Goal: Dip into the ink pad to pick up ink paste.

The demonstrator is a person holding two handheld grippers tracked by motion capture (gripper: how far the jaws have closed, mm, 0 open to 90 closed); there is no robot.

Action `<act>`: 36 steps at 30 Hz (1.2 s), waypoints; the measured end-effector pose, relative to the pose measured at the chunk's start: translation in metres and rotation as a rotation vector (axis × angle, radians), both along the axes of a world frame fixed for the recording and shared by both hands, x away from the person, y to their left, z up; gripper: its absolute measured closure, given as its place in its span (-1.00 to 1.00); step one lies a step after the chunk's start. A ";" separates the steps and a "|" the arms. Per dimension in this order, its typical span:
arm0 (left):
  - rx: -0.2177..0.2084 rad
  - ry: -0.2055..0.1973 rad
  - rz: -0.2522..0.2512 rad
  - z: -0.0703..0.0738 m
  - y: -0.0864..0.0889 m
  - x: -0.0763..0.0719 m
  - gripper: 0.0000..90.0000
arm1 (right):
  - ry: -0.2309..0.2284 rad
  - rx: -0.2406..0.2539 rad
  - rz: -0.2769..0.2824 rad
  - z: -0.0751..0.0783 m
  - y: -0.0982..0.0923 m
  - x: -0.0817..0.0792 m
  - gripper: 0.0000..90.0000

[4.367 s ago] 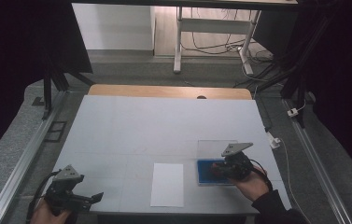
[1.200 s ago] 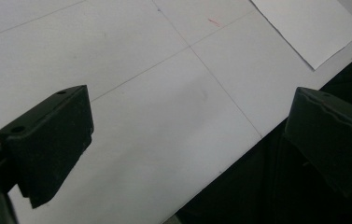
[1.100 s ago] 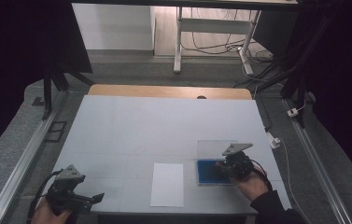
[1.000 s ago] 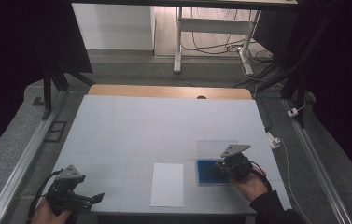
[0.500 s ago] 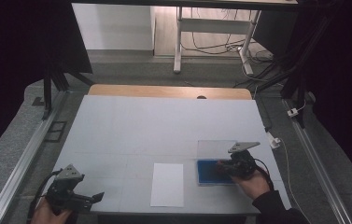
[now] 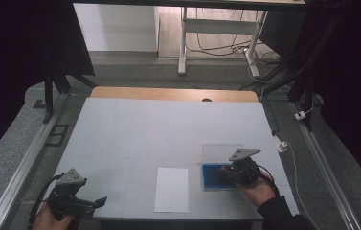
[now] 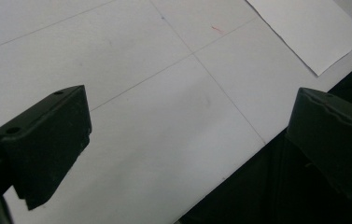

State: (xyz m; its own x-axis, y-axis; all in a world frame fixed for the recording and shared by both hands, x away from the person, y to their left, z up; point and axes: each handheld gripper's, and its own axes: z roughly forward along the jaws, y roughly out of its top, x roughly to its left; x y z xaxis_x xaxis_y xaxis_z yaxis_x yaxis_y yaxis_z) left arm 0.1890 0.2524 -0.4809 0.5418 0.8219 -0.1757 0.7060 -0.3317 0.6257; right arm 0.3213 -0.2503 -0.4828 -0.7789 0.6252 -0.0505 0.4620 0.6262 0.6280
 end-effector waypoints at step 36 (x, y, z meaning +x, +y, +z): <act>-0.004 0.011 -0.002 -0.001 0.000 0.001 -0.98 | -0.022 0.131 0.034 0.023 0.001 -0.011 0.79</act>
State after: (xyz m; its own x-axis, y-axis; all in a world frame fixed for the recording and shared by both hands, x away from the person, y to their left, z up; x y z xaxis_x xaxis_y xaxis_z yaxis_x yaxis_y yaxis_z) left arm 0.1898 0.2526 -0.4815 0.5411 0.8204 -0.1848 0.7126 -0.3305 0.6189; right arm 0.3107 -0.2497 -0.4593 -0.7993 0.6008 0.0125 0.4268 0.5529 0.7156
